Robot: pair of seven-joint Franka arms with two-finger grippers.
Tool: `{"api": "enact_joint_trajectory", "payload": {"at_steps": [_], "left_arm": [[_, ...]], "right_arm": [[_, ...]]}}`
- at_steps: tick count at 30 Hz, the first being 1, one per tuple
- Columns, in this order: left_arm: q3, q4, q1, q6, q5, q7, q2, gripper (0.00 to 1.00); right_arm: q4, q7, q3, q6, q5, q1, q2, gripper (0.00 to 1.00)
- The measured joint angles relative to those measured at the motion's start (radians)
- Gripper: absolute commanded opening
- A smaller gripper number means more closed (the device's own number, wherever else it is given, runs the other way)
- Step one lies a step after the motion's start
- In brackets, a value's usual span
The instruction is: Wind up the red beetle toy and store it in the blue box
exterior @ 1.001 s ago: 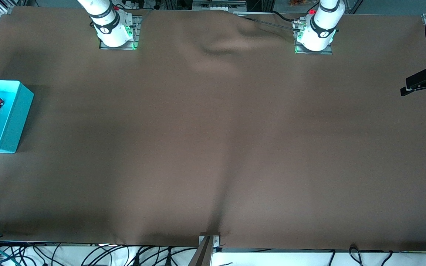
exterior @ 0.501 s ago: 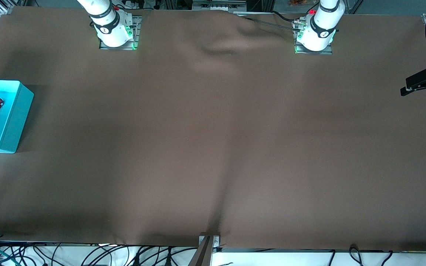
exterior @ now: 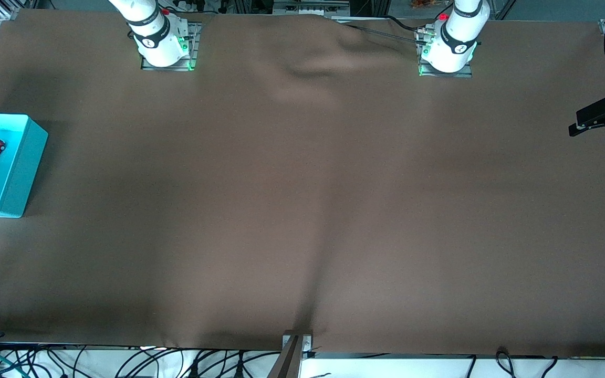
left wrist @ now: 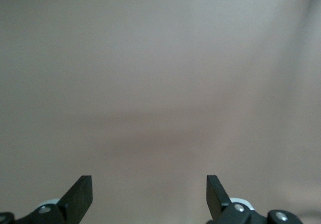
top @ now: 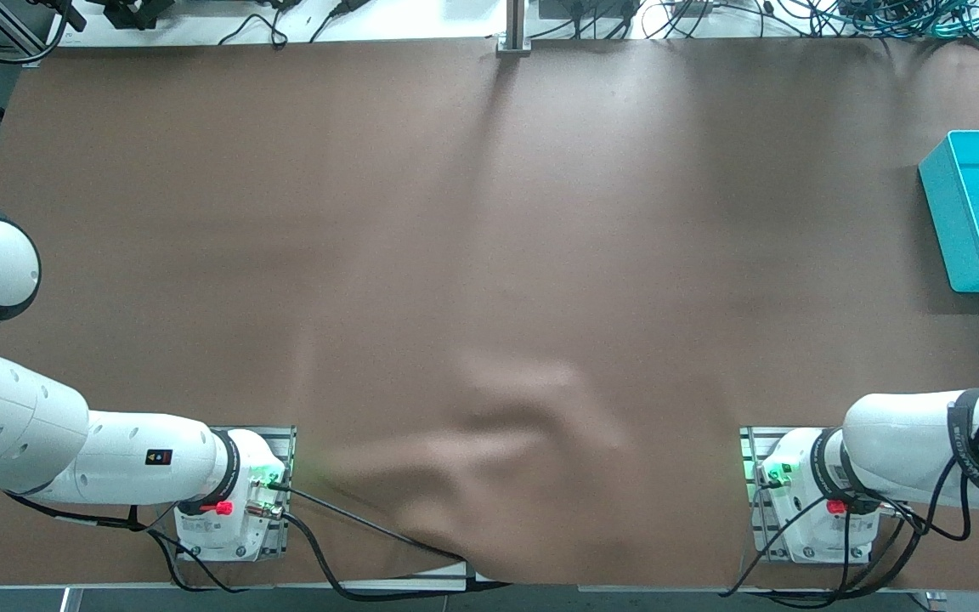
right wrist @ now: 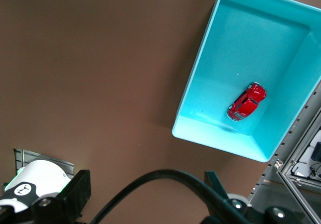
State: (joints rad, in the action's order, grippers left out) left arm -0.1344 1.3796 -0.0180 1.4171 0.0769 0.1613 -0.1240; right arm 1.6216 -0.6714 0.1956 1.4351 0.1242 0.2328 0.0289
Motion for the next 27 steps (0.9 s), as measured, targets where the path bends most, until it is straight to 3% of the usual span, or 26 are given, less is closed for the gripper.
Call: {"api": "enact_joint_trajectory", "payload": {"at_steps": [14, 27], "left_arm": [[0.0, 0.0, 0.0, 0.0, 0.0, 0.0, 0.0, 1.0], [0.0, 0.0, 0.0, 0.0, 0.0, 0.0, 0.0, 1.0]], "right_arm": [[-0.002, 0.302, -0.01, -0.133, 0.004, -0.2, -0.075, 1.0], [-0.008, 0.59, -0.121, -0.122, -0.027, -0.294, -0.083, 1.0]]}}
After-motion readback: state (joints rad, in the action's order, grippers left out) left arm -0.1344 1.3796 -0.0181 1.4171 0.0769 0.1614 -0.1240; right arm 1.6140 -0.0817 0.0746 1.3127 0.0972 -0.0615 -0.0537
